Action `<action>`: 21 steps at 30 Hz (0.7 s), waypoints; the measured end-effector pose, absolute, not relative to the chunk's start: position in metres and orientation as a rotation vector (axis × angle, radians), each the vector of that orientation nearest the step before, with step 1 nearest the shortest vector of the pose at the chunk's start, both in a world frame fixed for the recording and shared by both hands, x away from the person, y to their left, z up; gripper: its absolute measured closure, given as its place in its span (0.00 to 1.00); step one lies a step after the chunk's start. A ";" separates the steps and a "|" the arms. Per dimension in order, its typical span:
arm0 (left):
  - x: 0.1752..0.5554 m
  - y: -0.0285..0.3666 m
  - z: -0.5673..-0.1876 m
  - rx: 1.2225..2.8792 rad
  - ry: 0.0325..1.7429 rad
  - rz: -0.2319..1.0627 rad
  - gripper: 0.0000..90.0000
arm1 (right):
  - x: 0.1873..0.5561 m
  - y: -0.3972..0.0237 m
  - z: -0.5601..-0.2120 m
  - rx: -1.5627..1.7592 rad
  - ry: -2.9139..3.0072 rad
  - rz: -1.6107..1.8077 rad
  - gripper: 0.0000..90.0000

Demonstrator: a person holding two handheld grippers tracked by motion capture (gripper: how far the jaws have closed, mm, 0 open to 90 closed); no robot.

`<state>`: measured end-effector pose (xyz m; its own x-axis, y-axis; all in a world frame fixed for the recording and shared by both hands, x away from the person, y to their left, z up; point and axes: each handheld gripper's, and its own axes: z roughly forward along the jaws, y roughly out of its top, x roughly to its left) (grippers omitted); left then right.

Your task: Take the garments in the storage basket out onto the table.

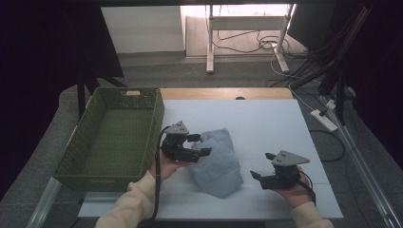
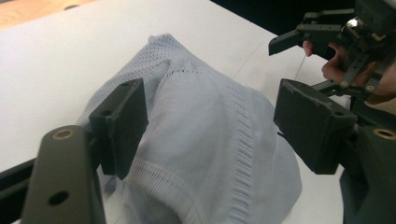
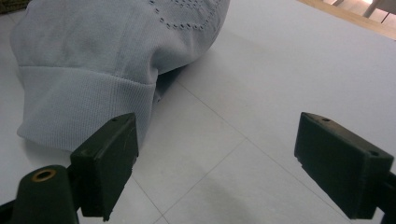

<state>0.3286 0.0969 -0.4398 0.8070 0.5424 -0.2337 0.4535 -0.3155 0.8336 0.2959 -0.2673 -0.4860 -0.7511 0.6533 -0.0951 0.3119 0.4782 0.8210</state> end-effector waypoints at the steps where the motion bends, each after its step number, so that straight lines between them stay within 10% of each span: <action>1: 0.327 0.099 -0.438 1.958 0.745 0.112 0.30 | 0.296 -0.267 -0.486 0.806 2.332 1.177 0.16; 21: 0.300 0.138 -0.420 1.921 0.783 0.191 0.31 | 0.296 -0.266 -0.486 0.801 2.333 1.178 0.16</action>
<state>0.3002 0.1378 -0.4204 0.7768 0.5967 -0.2016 0.4369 -0.2799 0.8549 0.2957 -0.2655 -0.4864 -0.7533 0.6506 -0.0966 0.3085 0.4792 0.8217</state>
